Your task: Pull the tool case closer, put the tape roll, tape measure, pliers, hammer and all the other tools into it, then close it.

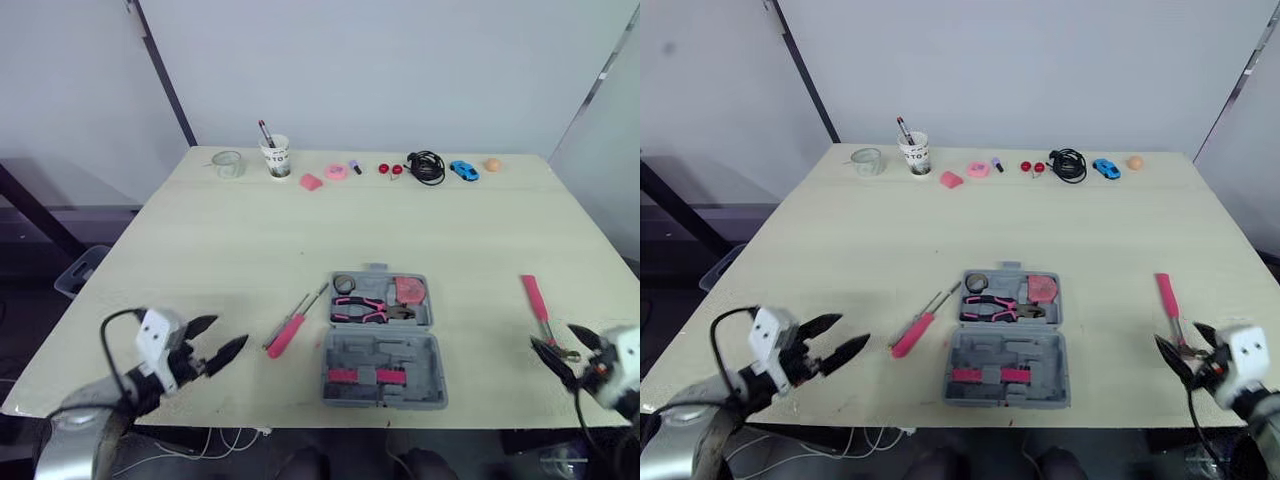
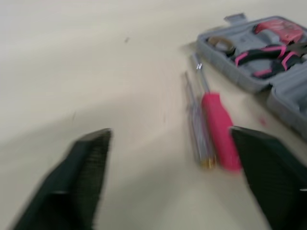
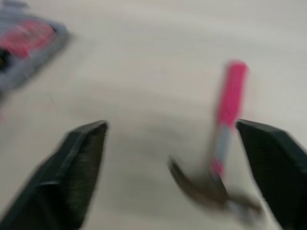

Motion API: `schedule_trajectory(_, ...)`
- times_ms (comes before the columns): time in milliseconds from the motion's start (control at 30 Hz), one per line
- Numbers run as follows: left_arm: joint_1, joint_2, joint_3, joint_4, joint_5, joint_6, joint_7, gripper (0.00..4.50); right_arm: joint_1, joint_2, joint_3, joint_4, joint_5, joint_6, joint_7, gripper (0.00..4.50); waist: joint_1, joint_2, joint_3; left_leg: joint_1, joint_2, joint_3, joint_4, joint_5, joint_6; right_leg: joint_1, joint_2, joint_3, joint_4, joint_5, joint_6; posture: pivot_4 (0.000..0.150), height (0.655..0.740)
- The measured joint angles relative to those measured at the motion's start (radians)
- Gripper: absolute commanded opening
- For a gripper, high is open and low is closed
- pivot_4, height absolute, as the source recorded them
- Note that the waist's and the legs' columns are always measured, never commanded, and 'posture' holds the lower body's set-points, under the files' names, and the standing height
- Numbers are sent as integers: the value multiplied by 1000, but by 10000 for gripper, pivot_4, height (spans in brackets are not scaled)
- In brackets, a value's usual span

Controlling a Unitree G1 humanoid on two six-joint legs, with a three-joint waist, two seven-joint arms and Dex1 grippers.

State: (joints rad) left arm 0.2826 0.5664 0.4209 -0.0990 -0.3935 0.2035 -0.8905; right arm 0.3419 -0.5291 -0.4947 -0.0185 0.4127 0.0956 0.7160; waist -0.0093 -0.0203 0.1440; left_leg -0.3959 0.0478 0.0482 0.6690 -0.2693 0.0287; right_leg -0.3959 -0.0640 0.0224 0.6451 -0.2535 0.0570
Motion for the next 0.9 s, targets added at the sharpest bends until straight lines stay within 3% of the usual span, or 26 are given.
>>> schedule_trajectory(333, 164, -42, 72, 0, -31, -81, 5, 44603, 142, 42, -117, 70, 70, -80, 42, 45000, -1, -1, -2, 1, 3, 0, 0, 0, 0, 0, -1, 0, -1, 0, 0, 1500, 7400)
schedule_trajectory(767, 127, -25, 71, -11, -40, -70, 26, 44603, 136, 10, -114, 127, 85, -133, 113, 45000, -1, 1, -2, 1, 3, 0, 0, 0, 0, -1, -2, 0, -1, 0, -1, 1500, 7400)
schedule_trajectory(900, 89, 1, 34, -34, -29, -22, 58, 44603, 119, -1, -79, 45, 102, -120, 156, 45000, -1, 1, -3, 1, 3, 0, 0, 0, 0, 0, -1, 0, -1, 0, -1, 1500, 7400)
